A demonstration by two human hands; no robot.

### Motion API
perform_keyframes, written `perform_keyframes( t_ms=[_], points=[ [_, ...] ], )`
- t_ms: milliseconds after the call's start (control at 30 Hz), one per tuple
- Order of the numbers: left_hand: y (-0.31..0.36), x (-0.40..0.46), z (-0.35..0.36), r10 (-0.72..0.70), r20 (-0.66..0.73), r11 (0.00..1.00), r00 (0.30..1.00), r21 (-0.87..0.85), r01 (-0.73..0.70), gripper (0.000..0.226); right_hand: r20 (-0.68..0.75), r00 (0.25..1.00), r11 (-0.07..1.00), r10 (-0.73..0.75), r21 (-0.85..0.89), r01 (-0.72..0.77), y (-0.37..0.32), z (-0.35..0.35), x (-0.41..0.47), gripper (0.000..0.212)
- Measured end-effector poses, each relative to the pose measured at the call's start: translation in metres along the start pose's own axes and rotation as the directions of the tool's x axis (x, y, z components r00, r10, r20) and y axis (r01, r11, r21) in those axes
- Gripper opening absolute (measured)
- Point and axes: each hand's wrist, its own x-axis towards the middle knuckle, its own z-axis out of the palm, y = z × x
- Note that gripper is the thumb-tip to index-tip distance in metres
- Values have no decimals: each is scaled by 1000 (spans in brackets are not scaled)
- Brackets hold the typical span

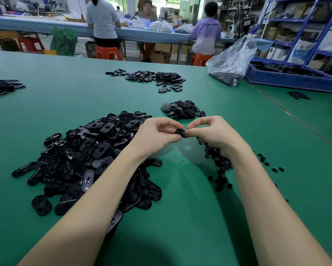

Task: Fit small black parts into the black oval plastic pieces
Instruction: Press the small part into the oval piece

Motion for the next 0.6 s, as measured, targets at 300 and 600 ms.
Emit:
perform_keyframes(
  t_ms=[300,600],
  points=[
    [2,1,2,46,-14,999,999,-14,-46,27,-41,999,1000,-9,-27,7,-3,-4,-2,18],
    [5,-1,3,62,-18,994,998,-92,-63,27,-38,999,1000,-6,5,7,-6,-6,-5,17]
  ],
)
